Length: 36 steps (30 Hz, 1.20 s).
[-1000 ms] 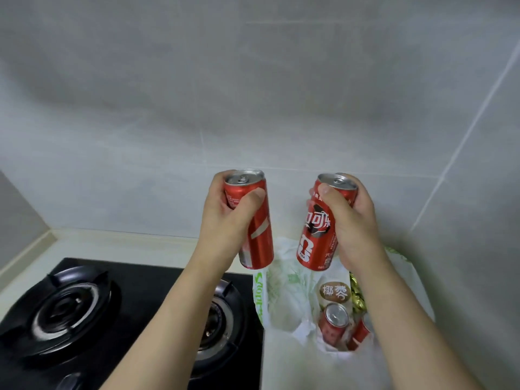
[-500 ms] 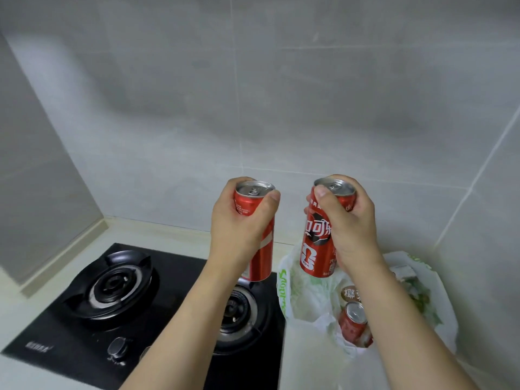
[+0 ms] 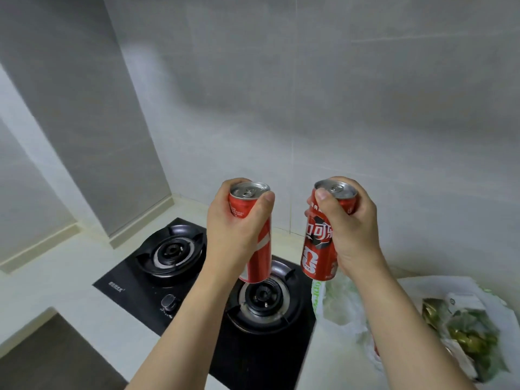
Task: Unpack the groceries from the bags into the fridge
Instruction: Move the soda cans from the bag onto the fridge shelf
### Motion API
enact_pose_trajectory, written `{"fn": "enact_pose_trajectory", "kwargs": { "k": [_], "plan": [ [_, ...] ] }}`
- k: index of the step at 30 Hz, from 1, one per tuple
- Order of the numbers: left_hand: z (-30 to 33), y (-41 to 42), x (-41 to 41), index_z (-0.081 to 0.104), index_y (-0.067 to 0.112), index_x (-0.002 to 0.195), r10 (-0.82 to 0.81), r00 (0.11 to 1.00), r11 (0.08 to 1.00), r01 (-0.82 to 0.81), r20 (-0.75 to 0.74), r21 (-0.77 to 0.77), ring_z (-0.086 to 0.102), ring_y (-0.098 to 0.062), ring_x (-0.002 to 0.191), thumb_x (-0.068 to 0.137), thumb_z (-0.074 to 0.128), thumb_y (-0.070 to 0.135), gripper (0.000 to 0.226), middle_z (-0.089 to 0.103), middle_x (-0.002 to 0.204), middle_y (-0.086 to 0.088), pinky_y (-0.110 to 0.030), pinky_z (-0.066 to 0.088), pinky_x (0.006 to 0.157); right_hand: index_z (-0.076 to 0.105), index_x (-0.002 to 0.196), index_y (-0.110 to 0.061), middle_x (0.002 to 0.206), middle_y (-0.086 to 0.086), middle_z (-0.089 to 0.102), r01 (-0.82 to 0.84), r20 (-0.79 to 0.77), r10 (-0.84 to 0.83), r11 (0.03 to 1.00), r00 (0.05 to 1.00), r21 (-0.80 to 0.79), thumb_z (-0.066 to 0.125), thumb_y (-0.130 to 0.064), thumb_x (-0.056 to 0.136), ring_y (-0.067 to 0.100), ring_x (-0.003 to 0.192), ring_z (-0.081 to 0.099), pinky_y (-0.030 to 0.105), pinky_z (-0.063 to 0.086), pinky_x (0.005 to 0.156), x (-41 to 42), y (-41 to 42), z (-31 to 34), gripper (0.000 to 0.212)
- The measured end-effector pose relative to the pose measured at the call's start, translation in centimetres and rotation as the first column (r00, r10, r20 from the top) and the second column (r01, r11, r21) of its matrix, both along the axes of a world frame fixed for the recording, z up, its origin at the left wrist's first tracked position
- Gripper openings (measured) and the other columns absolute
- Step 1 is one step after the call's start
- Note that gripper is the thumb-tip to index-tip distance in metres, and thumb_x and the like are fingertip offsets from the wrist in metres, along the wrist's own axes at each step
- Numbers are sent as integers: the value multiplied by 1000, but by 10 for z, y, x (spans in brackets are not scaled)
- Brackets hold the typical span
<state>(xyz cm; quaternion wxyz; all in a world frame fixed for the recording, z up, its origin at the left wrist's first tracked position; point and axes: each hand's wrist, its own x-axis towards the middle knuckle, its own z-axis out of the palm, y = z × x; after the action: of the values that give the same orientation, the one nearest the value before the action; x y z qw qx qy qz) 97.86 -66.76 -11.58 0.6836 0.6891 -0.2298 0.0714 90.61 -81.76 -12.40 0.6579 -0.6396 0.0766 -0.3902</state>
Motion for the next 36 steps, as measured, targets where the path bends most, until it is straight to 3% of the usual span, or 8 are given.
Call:
{"fn": "enact_pose_trajectory", "kwargs": {
  "k": [5, 10, 14, 20, 24, 31, 36],
  "plan": [
    [-3, 36, -4, 61, 32, 99, 128, 992, 992, -128, -13, 21, 71, -25, 79, 70, 71, 51, 36, 71, 88, -1, -51, 59, 74, 67, 85, -31, 90, 10, 71, -129, -6, 129, 992, 992, 5, 73, -45, 69, 32, 83, 70, 53, 58, 80, 16, 32, -4, 22],
    [-5, 84, -7, 62, 26, 98, 247, 968, 968, -248, 33, 27, 69, -12, 75, 74, 71, 43, 31, 70, 85, 9, -23, 56, 65, 66, 85, -32, 90, 7, 71, -241, -12, 240, 970, 971, -18, 72, -47, 68, 29, 84, 71, 50, 59, 80, 31, 75, -2, 23],
    [-3, 127, -9, 61, 28, 96, 329, 943, 944, -330, 53, 24, 67, -7, 75, 75, 70, 40, 26, 68, 84, 16, -15, 52, 61, 66, 86, -33, 90, 6, 71, -328, -28, 328, 944, 944, -32, 72, -49, 68, 27, 84, 71, 46, 59, 80, 42, 117, 1, 25],
    [-5, 208, -14, 61, 26, 105, 434, 898, 900, -436, 73, 17, 69, -12, 81, 68, 67, 57, 49, 68, 91, 8, -23, 56, 66, 65, 88, -24, 90, 10, 71, -457, -15, 456, 889, 890, -32, 73, -48, 68, 30, 84, 70, 45, 59, 77, 57, 195, 4, 32],
    [-3, 266, -21, 58, 37, 101, 521, 850, 851, -525, 81, 29, 68, -11, 82, 68, 66, 60, 41, 67, 91, 13, -22, 56, 66, 64, 92, -26, 91, 5, 71, -542, -40, 541, 839, 840, -50, 73, -50, 68, 25, 85, 71, 47, 59, 80, 66, 251, 6, 35],
    [-5, 362, -41, 55, 40, 103, 655, 752, 752, -658, 72, 34, 69, -22, 89, 67, 64, 64, 44, 66, 98, 9, -37, 60, 76, 65, 87, -31, 85, 0, 70, -669, -30, 669, 740, 743, -65, 72, -51, 67, 26, 82, 70, 42, 59, 76, 72, 353, 7, 30],
    [-9, 418, -59, 56, 38, 104, 745, 662, 662, -749, 77, 31, 69, -14, 86, 69, 64, 63, 44, 66, 94, 13, -30, 59, 73, 64, 88, -30, 90, 11, 69, -768, -48, 767, 637, 640, -57, 73, -51, 66, 33, 84, 68, 48, 58, 80, 71, 412, 6, 32]
  ]
}}
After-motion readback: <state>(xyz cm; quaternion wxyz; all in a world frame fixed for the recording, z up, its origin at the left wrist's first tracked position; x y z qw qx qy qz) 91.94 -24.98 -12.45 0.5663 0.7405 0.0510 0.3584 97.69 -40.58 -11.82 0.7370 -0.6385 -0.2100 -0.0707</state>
